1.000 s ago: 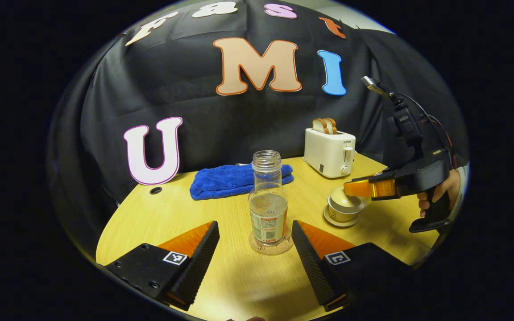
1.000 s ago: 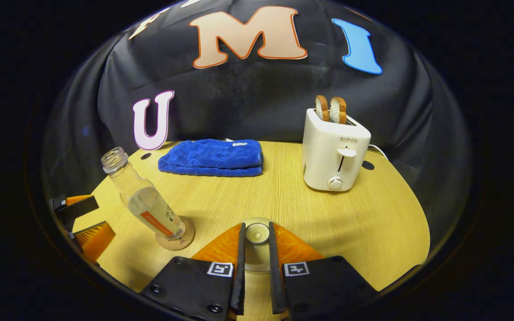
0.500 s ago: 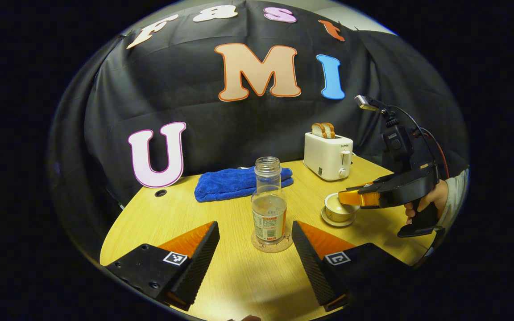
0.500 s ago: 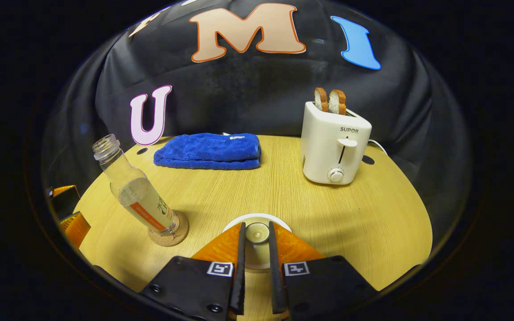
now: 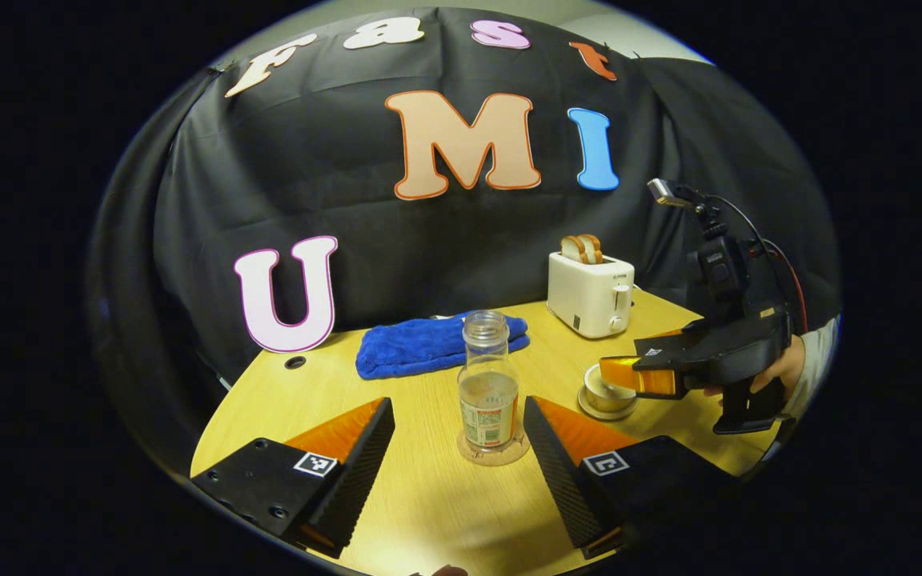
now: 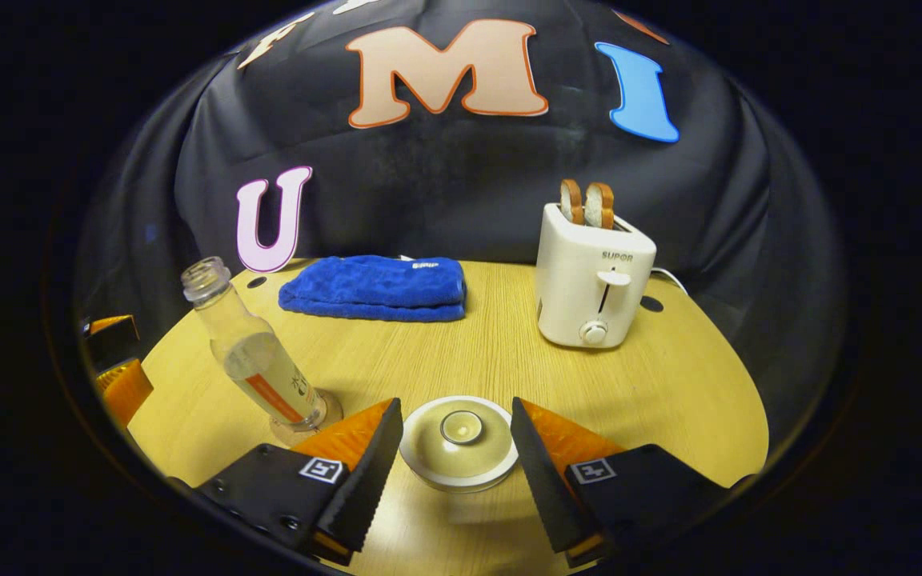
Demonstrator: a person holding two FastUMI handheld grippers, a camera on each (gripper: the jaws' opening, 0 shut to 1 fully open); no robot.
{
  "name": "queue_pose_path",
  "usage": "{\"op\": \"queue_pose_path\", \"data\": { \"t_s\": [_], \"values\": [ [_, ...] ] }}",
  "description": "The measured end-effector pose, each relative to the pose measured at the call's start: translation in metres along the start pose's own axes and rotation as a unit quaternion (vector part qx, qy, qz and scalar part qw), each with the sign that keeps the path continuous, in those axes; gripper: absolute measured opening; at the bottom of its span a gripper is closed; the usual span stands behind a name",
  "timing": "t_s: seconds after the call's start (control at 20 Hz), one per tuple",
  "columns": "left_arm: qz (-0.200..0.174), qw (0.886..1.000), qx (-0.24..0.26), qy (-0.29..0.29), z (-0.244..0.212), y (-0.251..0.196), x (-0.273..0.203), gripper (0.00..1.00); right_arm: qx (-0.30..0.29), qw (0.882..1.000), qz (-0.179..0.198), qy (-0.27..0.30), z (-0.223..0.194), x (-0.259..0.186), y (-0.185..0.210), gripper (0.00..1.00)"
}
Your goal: Open the teacup lid with one hand, grasp the water bottle and pour water into the teacup with the other hand; after pouring, place the water bottle on the coaster and then close the teacup lid.
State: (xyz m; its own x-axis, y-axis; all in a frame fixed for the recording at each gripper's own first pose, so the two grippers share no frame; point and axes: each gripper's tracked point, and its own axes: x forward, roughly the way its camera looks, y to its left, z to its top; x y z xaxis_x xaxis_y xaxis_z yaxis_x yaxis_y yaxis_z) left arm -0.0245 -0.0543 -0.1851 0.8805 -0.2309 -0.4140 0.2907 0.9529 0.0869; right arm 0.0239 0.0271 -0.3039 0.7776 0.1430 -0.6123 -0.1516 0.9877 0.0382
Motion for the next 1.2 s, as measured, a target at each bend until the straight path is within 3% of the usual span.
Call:
{"op": "queue_pose_path", "data": {
  "t_s": [0.05,0.15,0.4,0.65,0.9,1.2],
  "values": [
    [0.001,1.000,0.000,-0.005,0.005,0.001,0.000,0.95,-0.005,1.000,-0.002,-0.009,0.006,-0.005,0.000,0.87],
    [0.002,1.000,-0.002,-0.019,0.019,0.003,0.001,0.95,-0.011,1.000,0.002,-0.026,0.017,-0.018,0.004,0.93],
    [0.011,0.998,-0.006,-0.055,0.052,0.003,0.003,0.94,-0.013,0.997,0.006,-0.076,0.047,-0.058,0.011,0.92],
    [0.021,0.997,-0.014,-0.077,0.070,0.004,0.000,0.94,-0.019,0.989,-0.005,-0.145,0.081,-0.106,0.010,0.92],
    [0.051,0.994,-0.027,-0.094,0.080,0.019,-0.007,0.95,0.008,0.986,-0.013,-0.165,0.087,-0.129,0.010,0.90],
    [0.058,0.992,-0.038,-0.108,0.093,0.025,-0.014,0.94,0.014,0.983,-0.018,-0.184,0.099,-0.139,0.008,0.92]
  ]
}}
